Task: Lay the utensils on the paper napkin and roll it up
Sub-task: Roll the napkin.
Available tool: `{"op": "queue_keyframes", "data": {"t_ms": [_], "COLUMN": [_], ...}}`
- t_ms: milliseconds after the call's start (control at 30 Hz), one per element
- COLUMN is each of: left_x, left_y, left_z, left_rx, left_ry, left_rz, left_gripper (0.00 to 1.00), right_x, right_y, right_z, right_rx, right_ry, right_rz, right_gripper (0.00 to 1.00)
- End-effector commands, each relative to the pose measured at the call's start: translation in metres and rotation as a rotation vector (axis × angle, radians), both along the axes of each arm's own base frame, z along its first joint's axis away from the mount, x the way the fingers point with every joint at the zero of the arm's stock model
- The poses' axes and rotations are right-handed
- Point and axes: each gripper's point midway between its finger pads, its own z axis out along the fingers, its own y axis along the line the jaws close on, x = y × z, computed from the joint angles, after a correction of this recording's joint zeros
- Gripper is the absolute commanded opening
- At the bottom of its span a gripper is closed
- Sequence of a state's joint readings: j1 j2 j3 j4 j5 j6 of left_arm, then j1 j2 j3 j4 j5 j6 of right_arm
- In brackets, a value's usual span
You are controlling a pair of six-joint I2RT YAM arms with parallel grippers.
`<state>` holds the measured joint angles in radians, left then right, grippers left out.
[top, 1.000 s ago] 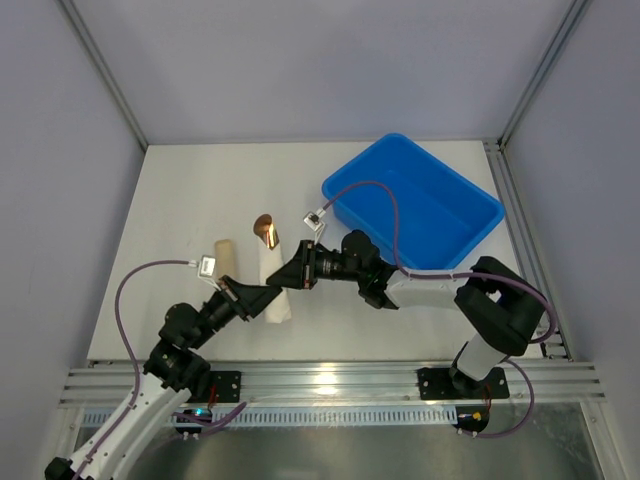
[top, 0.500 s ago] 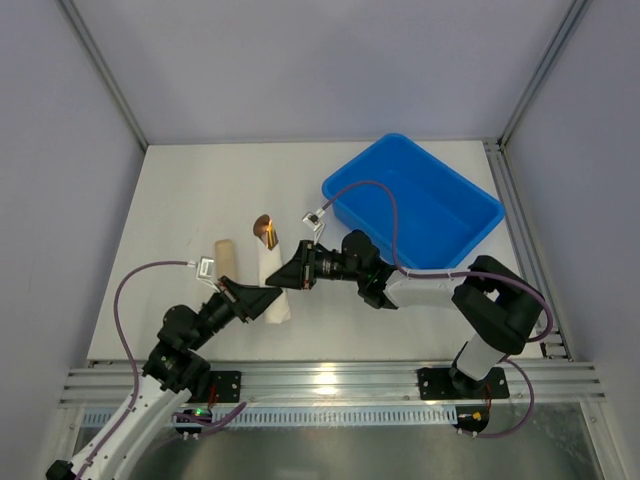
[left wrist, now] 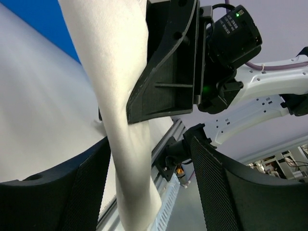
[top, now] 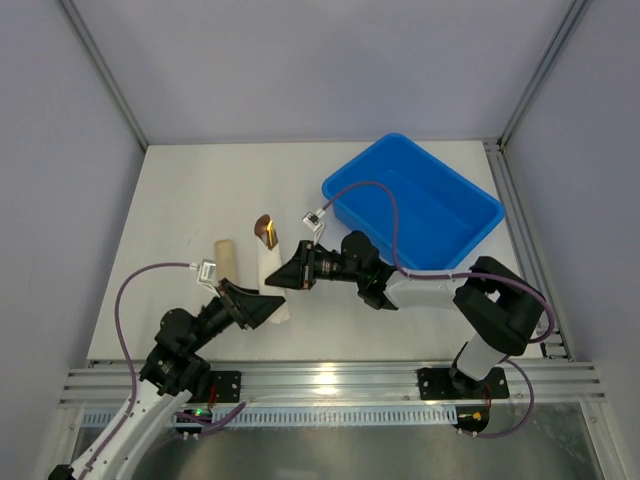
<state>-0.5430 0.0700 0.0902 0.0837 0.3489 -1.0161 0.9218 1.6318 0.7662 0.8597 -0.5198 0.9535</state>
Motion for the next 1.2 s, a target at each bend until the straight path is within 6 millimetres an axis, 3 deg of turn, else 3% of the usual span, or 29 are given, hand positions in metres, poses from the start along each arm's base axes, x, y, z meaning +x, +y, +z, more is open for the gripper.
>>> {"op": "queue_keyframes", "data": {"t_ms": [0,33,100,267,567,600,733,867,967,1000,1167], "left_x": [-0.012,-0.011,-0.012,-0.019,-0.024,-0.022,-0.020,-0.015,-0.015,-0.015,-0.014], "left_y": [-0.002,-0.001,0.002,0.005,-0.004,-0.007,-0.013,-0.018,-0.019,-0.019,-0.015], "left_z": [-0.003,0.000,-0.010,-0.007,0.016,0.010,0.025,0.027,0.029,0.029,0.031], "left_rx": [0.034,0.029,0.062,0.086,-0.034,-0.030,-0.073,-0.069,-0.081,-0.083,-0.100], "left_ry": [0.000,-0.013,0.017,0.006,-0.053,-0.025,-0.069,-0.060,-0.067,-0.068,-0.081], "left_rz": [-0.049,-0.044,-0.033,-0.042,-0.105,-0.112,-0.142,-0.154,-0.159,-0.158,-0.138], "left_gripper": [0.70,0.99,0.99,0.99,0.99,0.99,0.99,0.99,0.91,0.84,0.67], "right_x": [-0.007,-0.007,-0.010,-0.015,-0.024,-0.025,-0.027,-0.027,-0.028,-0.028,-0.029], "right_y": [-0.004,-0.004,-0.005,-0.007,-0.006,-0.006,-0.004,-0.003,-0.003,-0.003,-0.004], "right_z": [0.067,0.068,0.072,0.075,0.075,0.077,0.079,0.081,0.082,0.082,0.080], "right_rx": [0.173,0.173,0.179,0.166,0.162,0.166,0.169,0.174,0.175,0.175,0.172], "right_ry": [-0.105,-0.102,-0.102,-0.106,-0.114,-0.113,-0.114,-0.114,-0.116,-0.115,-0.111], "right_rz": [-0.002,-0.004,0.000,0.003,0.025,0.027,0.039,0.039,0.046,0.044,0.049], "right_gripper": [0.04,0.04,0.04,0.04,0.04,0.04,0.04,0.04,0.04,0.03,0.04]}}
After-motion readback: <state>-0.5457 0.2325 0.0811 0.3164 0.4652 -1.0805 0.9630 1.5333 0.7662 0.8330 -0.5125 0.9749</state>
